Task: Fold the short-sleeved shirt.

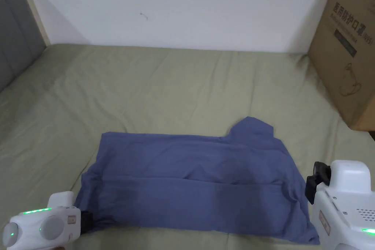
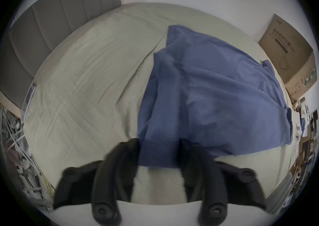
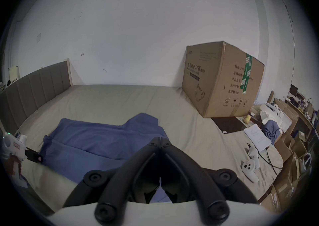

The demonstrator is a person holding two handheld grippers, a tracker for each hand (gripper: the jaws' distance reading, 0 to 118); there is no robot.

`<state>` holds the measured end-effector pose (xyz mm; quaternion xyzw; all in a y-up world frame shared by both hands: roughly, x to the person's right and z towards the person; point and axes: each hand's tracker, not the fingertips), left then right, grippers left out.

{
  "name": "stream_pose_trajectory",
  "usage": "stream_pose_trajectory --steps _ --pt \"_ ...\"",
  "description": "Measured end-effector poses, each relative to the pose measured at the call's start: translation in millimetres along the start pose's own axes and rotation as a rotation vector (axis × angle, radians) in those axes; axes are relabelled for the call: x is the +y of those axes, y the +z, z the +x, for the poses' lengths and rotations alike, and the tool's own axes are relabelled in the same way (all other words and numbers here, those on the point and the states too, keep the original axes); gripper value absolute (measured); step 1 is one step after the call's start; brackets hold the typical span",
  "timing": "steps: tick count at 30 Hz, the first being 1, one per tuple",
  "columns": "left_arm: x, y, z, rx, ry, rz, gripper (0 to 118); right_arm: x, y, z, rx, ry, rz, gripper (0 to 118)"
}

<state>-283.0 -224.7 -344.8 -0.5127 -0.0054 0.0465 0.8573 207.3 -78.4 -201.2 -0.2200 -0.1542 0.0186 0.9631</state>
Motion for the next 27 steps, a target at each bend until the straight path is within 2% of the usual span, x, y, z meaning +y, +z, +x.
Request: stream_pose_trajectory --steps 1,2,3,4,5,8,9,10,13,14,16,17,18,20,21,27 --pt "1.6 1.2 0.8 -0.021 -0.016 -0.008 4 -4.1 -3.6 2.4 -0.003 -0.006 -0.016 0" --pt "3.7 1.8 1.9 -0.108 0.002 -0.016 3 -9.1 -8.5 5.5 -0.003 -0.024 -0.044 0" --pt "4.0 3.3 6.1 -0.107 0.018 -0.011 3 -14.4 -13.8 8.7 -0.004 -0.042 -0.075 0" --pt "3.1 9.9 3.7 -0.048 -0.002 0.016 3 -22.9 -22.8 13.0 -0.011 -0.051 -0.117 0" --pt "4.9 15.4 4.1 -0.047 -0.018 0.052 3 -32.2 -33.4 17.5 -0.020 -0.063 -0.175 7" --pt "12.3 26.9 2.3 -0.071 -0.010 0.064 3 -63.2 -65.6 28.7 -0.012 -0.087 -0.353 86" --pt "13.5 29.1 2.0 -0.076 -0.011 0.069 3 -72.2 -74.5 30.7 -0.010 -0.088 -0.396 104" --pt "14.6 31.5 2.1 -0.075 -0.016 0.078 3 -83.5 -85.3 32.7 -0.021 -0.095 -0.458 106" --pt "16.9 33.7 1.8 -0.073 -0.019 0.085 3 -112.3 -108.1 38.0 -0.013 -0.146 -0.555 103" --pt "16.4 33.3 1.8 -0.076 -0.016 0.082 3 -119.2 -113.5 38.4 -0.010 -0.150 -0.587 97" --pt "16.6 32.9 1.4 -0.076 -0.016 0.079 3 -128.3 -119.1 37.3 0.005 -0.143 -0.598 45" --pt "15.6 32.4 1.1 -0.075 -0.015 0.077 3 -133.6 -117.2 33.3 0.009 -0.139 -0.593 24" --pt "14.9 32.2 0.7 -0.076 -0.014 0.079 3 -134.9 -116.3 31.2 0.017 -0.132 -0.593 24" --pt "12.4 32.5 -0.5 -0.076 -0.010 0.077 3 -129.8 -106.9 25.2 0.056 -0.148 -0.568 12" --pt "11.2 33.5 -1.9 -0.077 -0.006 0.076 3 -126.4 -101.7 22.9 0.039 -0.145 -0.560 9" --pt "1.6 55.8 -16.8 -0.110 0.038 0.094 3 -103.8 -58.8 37.1 0.050 -0.160 -0.453 8"
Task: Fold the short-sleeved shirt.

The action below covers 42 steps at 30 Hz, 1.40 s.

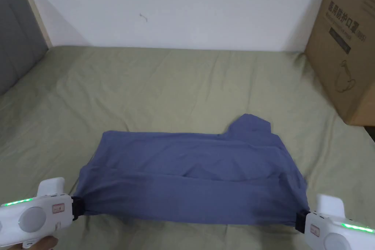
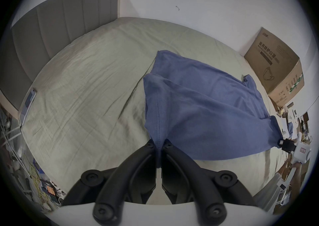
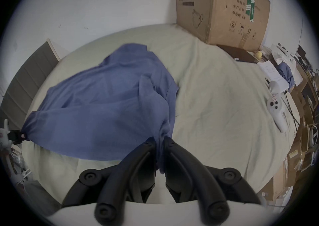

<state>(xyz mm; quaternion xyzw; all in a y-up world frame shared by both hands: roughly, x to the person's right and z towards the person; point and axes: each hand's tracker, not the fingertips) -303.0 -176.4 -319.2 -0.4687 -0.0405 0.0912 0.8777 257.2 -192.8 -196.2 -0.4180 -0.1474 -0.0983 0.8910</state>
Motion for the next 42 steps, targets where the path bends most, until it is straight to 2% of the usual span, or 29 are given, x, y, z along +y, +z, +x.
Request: stream_pose_trajectory --steps 9,15,17,19,20,21,22,23,24,25,26,27,32,38,39,40,41,42 --pt "-61.0 38.7 -22.3 -0.003 0.022 -0.049 3 -52.7 46.6 25.0 0.031 -0.040 -0.044 8" --pt "-94.4 2.0 -32.2 0.060 0.023 -0.157 3 -100.5 14.7 21.1 -0.016 -0.044 -0.185 8" --pt "-94.3 -0.6 -26.5 0.075 0.029 -0.147 3 -100.9 17.3 13.3 -0.034 -0.025 -0.149 8" --pt "-92.6 0.7 -20.5 0.101 0.027 -0.144 6 -90.8 18.3 13.9 -0.043 -0.011 -0.165 9" --pt "-92.2 3.3 -18.3 0.108 0.013 -0.141 12 -89.2 22.7 15.3 -0.036 -0.013 -0.158 14" --pt "-91.4 6.1 -17.3 0.107 0.000 -0.139 12 -87.0 27.4 16.4 -0.028 -0.025 -0.149 14" --pt "-88.8 9.6 -17.1 0.098 0.009 -0.138 15 -78.1 34.2 18.6 -0.018 -0.042 -0.138 19" --pt "-83.2 16.6 -16.7 0.086 0.037 -0.136 24 -71.4 42.3 18.8 -0.004 -0.047 -0.108 32" --pt "-78.3 23.5 -14.9 0.045 0.096 -0.122 54 -63.5 50.2 17.9 0.009 -0.043 -0.083 67" --pt "-72.6 31.5 -12.5 0.012 0.123 -0.091 77 -55.1 58.9 16.5 0.022 -0.033 -0.046 91" --pt "-64.0 46.3 -6.1 -0.031 0.140 -0.030 89 -43.0 70.3 16.0 0.033 -0.024 0.026 103" --pt "-56.9 56.4 -1.2 -0.055 0.125 0.038 90 -34.5 80.9 13.9 0.043 -0.019 0.071 105" --pt "-8.0 120.5 49.9 -0.086 -0.039 0.337 90 20.0 146.3 -8.4 0.081 0.032 0.347 104" --pt "6.4 167.0 102.7 -0.073 -0.168 0.644 89 50.6 195.7 -38.1 0.047 0.102 0.605 103" --pt "4.9 169.2 108.1 -0.059 -0.187 0.674 86 51.4 199.2 -41.5 0.032 0.110 0.643 95" --pt "2.6 170.6 113.6 -0.043 -0.206 0.702 77 50.9 202.1 -45.4 0.024 0.123 0.671 81" --pt "0.9 169.0 115.4 -0.031 -0.229 0.726 57 51.2 203.6 -48.5 0.006 0.134 0.691 55" --pt "-1.3 168.8 117.3 -0.054 -0.238 0.725 12 52.1 204.0 -51.2 -0.001 0.133 0.685 14"
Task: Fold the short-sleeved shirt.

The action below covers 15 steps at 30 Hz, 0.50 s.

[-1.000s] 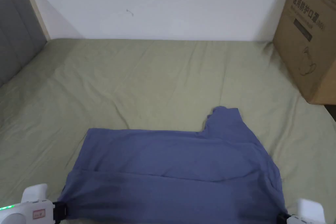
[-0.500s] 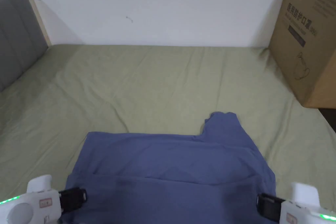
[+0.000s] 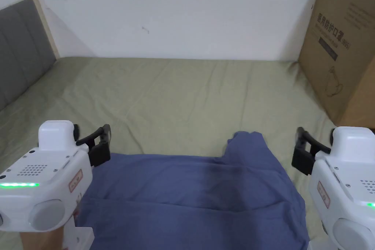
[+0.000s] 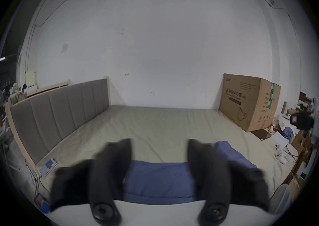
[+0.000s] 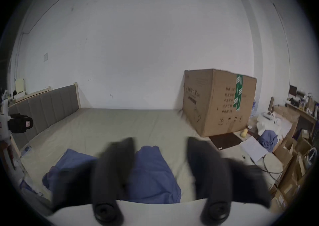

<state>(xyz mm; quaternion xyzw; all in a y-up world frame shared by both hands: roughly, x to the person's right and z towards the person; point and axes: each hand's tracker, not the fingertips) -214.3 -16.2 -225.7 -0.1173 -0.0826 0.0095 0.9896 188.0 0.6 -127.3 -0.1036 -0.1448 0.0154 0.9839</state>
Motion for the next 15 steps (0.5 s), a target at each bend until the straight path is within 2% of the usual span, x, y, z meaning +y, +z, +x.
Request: stream_pose_trajectory --steps 1,3,4,10,15 --pt "-1.6 0.2 1.7 -0.026 0.013 -0.012 0 0.3 -1.3 -1.5 0.003 0.004 -0.002 0" --pt "-7.1 -4.3 1.7 -0.058 0.043 -0.038 0 -2.7 -2.8 -2.9 0.008 0.004 0.010 0" --pt "-9.1 -6.5 2.2 -0.064 0.042 -0.061 0 -2.8 -6.1 -0.8 0.041 -0.003 -0.005 0" --pt "-12.6 -32.5 -8.0 -0.044 0.041 -0.138 0 -10.1 -19.7 -1.9 0.042 -0.006 -0.034 0" --pt "-13.8 -101.1 -39.8 -0.039 0.097 -0.306 0 -14.8 -45.8 -3.1 0.042 -0.011 -0.076 0"
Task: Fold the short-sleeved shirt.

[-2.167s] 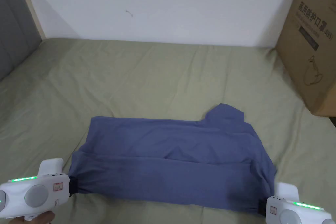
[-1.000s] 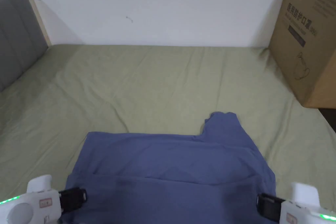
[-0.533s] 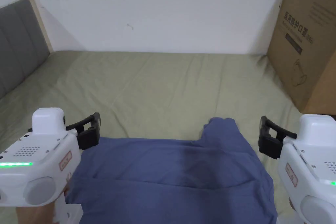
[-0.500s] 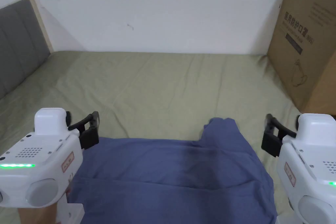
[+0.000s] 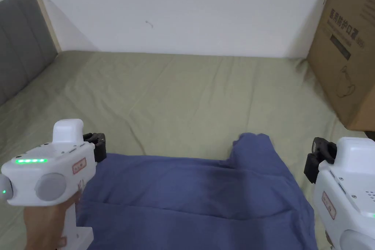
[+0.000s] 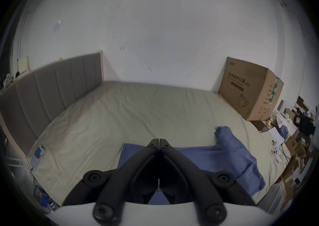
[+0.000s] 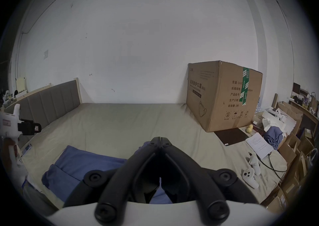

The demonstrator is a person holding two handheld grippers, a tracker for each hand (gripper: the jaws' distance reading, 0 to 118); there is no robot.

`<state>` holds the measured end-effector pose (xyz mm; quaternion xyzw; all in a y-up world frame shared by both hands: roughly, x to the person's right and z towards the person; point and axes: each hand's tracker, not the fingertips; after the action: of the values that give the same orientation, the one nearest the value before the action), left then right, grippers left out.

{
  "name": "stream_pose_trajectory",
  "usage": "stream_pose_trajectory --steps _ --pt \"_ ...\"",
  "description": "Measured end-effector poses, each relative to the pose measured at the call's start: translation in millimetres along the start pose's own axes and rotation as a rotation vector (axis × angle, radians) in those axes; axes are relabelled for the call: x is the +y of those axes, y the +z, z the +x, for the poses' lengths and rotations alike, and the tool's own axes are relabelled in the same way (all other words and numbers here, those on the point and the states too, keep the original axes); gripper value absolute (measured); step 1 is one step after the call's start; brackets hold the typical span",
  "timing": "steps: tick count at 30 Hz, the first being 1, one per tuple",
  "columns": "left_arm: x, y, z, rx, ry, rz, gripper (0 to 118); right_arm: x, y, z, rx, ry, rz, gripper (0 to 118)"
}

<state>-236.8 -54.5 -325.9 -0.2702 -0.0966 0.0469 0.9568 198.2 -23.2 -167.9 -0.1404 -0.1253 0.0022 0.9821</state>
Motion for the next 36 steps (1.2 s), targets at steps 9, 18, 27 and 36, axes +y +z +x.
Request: stream_pose_trajectory --steps 9,18,27,36 --pt "16.2 -143.8 -53.6 0.043 0.113 -0.273 35 -8.5 -62.3 1.0 -0.027 0.021 -0.085 0" --pt "-22.8 -235.2 -68.6 0.168 0.082 -0.527 94 -33.2 -118.4 6.0 -0.053 0.032 -0.197 0" --pt "-36.6 -260.8 -56.3 0.114 -0.019 -0.535 7 -49.5 -167.0 16.0 -0.027 -0.009 -0.299 0" --pt "-5.8 -187.8 -35.6 -0.024 -0.030 -0.358 3 -77.6 -277.9 25.4 0.047 -0.071 -0.571 102"
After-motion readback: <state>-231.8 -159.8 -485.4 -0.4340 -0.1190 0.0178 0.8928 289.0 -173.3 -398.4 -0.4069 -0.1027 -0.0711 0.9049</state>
